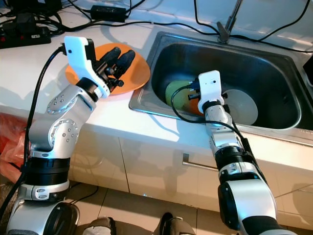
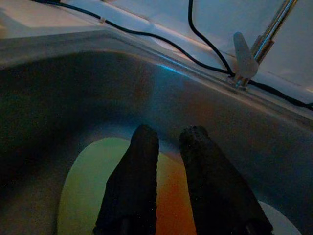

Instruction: Kitchen organization

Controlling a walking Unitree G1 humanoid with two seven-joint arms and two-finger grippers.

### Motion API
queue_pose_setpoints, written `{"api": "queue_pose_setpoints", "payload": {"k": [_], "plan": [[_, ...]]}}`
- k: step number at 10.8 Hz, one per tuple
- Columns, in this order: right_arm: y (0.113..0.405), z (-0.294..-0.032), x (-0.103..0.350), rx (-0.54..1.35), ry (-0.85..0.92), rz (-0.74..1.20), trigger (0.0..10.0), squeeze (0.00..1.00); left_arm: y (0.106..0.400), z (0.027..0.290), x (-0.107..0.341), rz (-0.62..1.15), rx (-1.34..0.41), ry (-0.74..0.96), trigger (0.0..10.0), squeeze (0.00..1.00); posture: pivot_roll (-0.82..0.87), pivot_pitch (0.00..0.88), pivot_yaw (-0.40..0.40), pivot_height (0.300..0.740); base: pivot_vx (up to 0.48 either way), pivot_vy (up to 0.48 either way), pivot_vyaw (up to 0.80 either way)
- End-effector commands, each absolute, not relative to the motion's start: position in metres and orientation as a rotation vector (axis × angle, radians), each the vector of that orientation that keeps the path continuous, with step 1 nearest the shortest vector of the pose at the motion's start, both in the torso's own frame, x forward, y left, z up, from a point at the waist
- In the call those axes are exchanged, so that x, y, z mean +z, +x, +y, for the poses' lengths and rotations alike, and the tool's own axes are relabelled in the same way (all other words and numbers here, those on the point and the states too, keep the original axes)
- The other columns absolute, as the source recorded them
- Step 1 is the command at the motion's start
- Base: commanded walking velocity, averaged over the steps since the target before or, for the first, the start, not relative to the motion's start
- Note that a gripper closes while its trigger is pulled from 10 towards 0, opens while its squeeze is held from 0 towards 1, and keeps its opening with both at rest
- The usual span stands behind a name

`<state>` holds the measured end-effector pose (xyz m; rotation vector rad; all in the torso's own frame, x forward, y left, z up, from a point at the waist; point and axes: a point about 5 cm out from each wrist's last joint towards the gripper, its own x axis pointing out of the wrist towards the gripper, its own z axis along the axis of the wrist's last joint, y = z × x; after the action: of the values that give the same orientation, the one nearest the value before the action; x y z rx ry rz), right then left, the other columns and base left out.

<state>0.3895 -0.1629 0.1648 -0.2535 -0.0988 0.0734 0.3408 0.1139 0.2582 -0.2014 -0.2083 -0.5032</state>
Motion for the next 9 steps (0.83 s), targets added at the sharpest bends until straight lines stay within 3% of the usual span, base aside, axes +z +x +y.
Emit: {"api": "queue_pose_setpoints", "payload": {"k": [1, 4, 9], "plan": [[0.388, -0.162, 0.16, 0.083, -0.244, -0.077, 10.0, 0.0, 0.338, 0.112, 0.259, -0.212, -0.506, -0.196, 10.0, 0.0, 0.11, 0.131, -0.086, 0.74, 0.0, 0.0, 0.0], [0.389, -0.157, 0.165, 0.102, -0.174, -0.113, 10.0, 0.0, 0.339, 0.116, 0.258, -0.213, -0.486, -0.195, 10.0, 0.0, 0.11, 0.129, -0.087, 0.74, 0.0, 0.0, 0.0], [0.382, -0.116, 0.177, 0.38, 0.214, -0.172, 10.0, 0.0, 0.351, 0.167, 0.264, -0.235, -0.184, -0.198, 10.0, 0.0, 0.11, 0.133, -0.083, 0.74, 0.0, 0.0, 0.0]]}}
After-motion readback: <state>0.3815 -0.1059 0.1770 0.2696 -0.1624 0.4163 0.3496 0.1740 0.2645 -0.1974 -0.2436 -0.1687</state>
